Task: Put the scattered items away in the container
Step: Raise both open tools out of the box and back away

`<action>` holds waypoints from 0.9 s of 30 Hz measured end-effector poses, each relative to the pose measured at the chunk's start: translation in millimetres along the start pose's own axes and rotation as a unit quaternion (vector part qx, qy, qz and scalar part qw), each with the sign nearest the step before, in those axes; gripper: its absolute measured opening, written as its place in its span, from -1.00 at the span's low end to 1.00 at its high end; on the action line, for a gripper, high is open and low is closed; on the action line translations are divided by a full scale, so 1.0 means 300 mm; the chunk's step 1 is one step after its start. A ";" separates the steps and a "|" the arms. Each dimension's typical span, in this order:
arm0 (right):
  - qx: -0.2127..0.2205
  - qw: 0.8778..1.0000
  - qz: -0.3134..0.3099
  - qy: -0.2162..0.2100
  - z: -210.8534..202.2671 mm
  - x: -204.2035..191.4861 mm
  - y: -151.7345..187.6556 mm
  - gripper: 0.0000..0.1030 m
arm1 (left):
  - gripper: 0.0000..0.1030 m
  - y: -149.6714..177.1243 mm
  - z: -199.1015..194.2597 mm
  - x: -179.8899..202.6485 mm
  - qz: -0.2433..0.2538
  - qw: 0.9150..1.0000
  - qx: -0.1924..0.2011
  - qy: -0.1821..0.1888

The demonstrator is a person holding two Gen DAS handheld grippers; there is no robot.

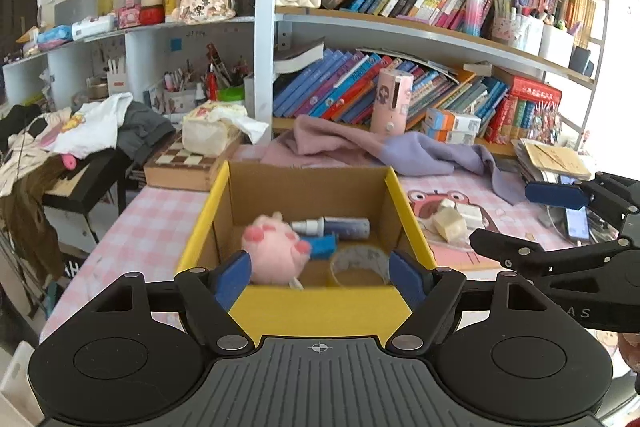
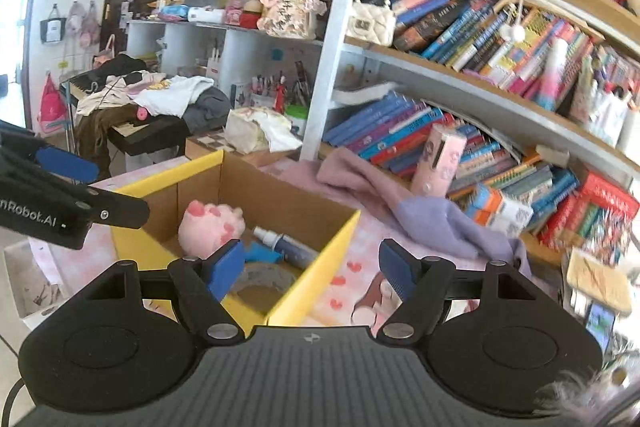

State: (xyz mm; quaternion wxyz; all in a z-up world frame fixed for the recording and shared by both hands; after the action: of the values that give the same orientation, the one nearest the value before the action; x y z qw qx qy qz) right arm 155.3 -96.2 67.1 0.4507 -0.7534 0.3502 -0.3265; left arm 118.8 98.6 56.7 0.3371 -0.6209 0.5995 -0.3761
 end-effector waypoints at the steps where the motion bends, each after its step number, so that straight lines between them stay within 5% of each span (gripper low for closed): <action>1: -0.003 1.000 0.003 0.001 -0.010 -0.008 0.012 0.44 | 0.57 0.012 -0.009 0.002 -0.001 1.000 0.000 -0.001; 16: -0.067 0.997 0.027 -0.005 -0.106 -0.154 0.189 0.58 | 0.59 0.237 -0.084 -0.020 -0.049 0.997 -0.055 -0.025; 27: -0.060 0.998 -0.016 -0.005 -0.145 -0.188 0.206 0.63 | 0.60 0.264 -0.150 -0.005 -0.010 0.998 -0.040 -0.037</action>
State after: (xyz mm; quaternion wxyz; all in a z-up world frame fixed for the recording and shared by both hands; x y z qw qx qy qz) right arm 75.4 -91.0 17.6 0.4015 -0.7861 0.3548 -0.3082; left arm 40.8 97.2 9.7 0.3299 -0.6532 0.5951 -0.3322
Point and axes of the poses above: each gripper's, at about its wrist camera, not at the fingertips, and z roughly the way its jaws point, x to its right, y to its underside, the point moved 1 cm from there along z, roughly the way its jaws point, and after that the axes turned 4 degrees about x, right-handed, at the moved point
